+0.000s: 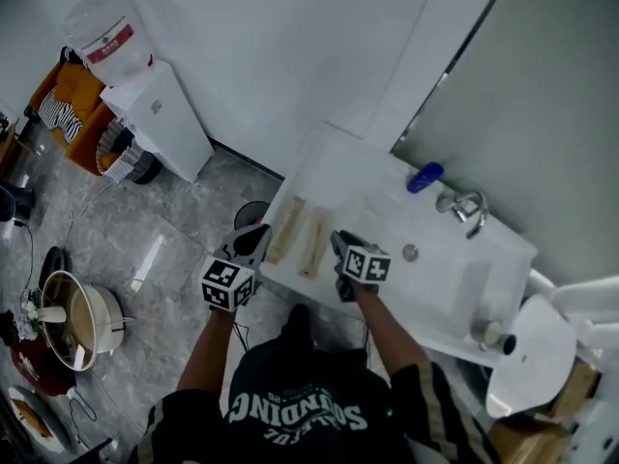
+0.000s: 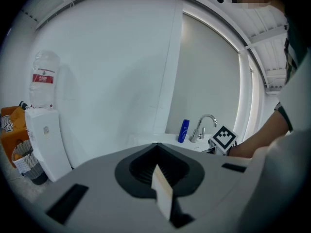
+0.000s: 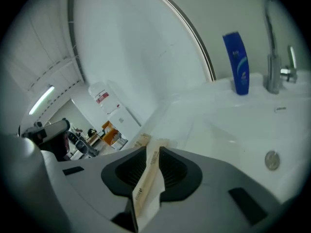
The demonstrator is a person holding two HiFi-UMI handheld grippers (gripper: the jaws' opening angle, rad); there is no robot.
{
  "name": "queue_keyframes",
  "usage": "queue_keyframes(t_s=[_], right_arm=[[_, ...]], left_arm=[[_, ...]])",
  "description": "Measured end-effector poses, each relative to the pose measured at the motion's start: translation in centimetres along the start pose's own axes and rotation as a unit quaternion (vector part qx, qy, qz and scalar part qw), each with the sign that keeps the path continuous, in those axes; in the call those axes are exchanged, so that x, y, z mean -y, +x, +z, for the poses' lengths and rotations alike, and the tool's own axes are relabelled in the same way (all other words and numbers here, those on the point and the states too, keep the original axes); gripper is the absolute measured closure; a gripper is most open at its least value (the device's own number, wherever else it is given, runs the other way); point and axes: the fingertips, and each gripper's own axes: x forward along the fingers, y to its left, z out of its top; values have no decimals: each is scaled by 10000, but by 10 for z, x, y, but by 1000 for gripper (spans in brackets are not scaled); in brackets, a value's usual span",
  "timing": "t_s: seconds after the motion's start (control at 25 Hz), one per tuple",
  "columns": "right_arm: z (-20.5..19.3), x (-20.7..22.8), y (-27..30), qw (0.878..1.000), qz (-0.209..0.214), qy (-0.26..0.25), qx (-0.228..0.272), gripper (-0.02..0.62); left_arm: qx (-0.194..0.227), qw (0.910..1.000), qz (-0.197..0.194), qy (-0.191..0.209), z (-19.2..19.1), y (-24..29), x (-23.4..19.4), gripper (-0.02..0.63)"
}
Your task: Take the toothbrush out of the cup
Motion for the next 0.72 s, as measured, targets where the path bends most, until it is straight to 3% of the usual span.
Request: queue_keyframes(t_s=[0.28, 0.6, 0.72], right_arm=[[39, 6, -75, 9911, -363, -890, 925, 595], [70, 30, -182, 9633, -915, -1726, 1839, 597], [72, 45, -220, 9544, -1144, -1812, 2076, 597]], left_arm=[[101, 9985, -411, 334, 23, 24, 46, 607], [259, 9931, -958, 629, 49, 59, 118, 607], [288, 9889, -1221, 794, 56, 69, 155, 607]])
